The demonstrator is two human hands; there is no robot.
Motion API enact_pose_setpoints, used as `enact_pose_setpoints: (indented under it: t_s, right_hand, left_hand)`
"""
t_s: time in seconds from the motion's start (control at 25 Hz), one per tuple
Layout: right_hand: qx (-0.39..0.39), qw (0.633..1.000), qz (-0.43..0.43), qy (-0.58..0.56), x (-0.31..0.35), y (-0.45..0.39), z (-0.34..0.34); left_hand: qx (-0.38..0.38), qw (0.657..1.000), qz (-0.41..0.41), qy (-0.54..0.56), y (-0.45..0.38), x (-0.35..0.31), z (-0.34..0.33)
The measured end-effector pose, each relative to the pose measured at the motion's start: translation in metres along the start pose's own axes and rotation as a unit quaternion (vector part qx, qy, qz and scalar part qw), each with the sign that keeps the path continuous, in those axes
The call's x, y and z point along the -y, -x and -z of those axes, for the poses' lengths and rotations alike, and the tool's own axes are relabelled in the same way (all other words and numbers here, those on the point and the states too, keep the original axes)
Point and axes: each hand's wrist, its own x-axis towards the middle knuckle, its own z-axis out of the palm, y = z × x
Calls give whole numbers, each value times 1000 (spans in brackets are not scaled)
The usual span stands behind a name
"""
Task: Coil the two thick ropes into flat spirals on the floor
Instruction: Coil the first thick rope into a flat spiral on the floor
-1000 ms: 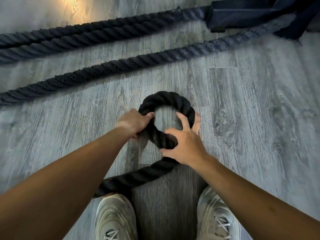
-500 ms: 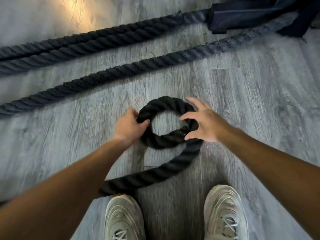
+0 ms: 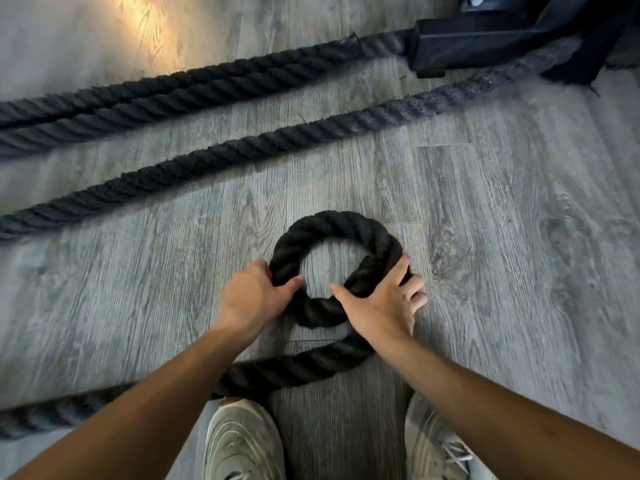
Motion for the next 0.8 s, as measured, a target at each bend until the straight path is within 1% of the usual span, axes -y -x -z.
enact_pose_setpoints:
  t_s: [0.08, 0.12, 0.16, 0.2, 0.28, 0.32, 0.36, 0.4, 0.44, 0.48, 0.52, 0.56, 0.6, 0.64, 0.68, 0.72, 0.76, 0.8]
  right_hand:
    - [-15, 999, 33, 10, 5, -7, 2]
    - [-21, 999, 45, 14, 7, -10, 3]
    - [-21, 998, 58, 21, 9, -11, 1]
    - [-15, 997, 74, 33, 8, -10, -1]
    - [10, 992, 114, 55, 8, -11, -4]
    - [23, 990, 130, 55, 10, -17, 0]
    - [38, 987, 147, 57, 14, -26, 6]
    - [58, 982, 166, 71, 19, -39, 15]
    - [88, 973, 188, 99, 26, -53, 26]
    - [128, 958, 216, 138, 33, -66, 38]
    - [173, 937, 244, 179, 41, -78, 52]
    - [212, 915, 271, 209, 46, -85, 63]
    - [237, 899, 295, 219, 47, -88, 71]
    - [239, 897, 311, 202, 44, -88, 73]
    - [214, 913, 310, 157, 37, -83, 71]
    - [158, 938, 290, 103, 27, -72, 63]
    - [80, 961, 256, 66, 12, -57, 50]
    - [3, 975, 214, 58, -6, -38, 35]
  left_hand:
    - [-20, 992, -16, -121, -14, -4, 15]
    - [-45, 988, -20, -149, -25, -9, 22]
    - [-54, 988, -22, -140, -37, -16, 31]
    - [-36, 994, -36, -97, -49, -23, 39]
    - [47, 996, -80, 1, -63, -38, 49]
    - [83, 992, -99, 17, -67, -42, 50]
    - [95, 989, -114, 16, -71, -44, 48]
    - [90, 989, -117, 10, -71, -42, 46]
    - [82, 990, -110, 23, -69, -33, 41]
    - [82, 991, -90, 60, -63, -24, 37]
    - [93, 986, -69, 116, -54, -12, 31]
    - [106, 982, -47, 149, -42, -1, 26]
    - [119, 977, -38, 171, -32, 8, 20]
    - [126, 978, -42, 158, -24, 15, 17]
    - [135, 976, -50, 161, -22, 21, 12]
    - [143, 973, -45, 173, -22, 21, 12]
    - [155, 966, -38, 203, -25, 19, 12]
    - [162, 964, -35, 208, -27, 16, 13]
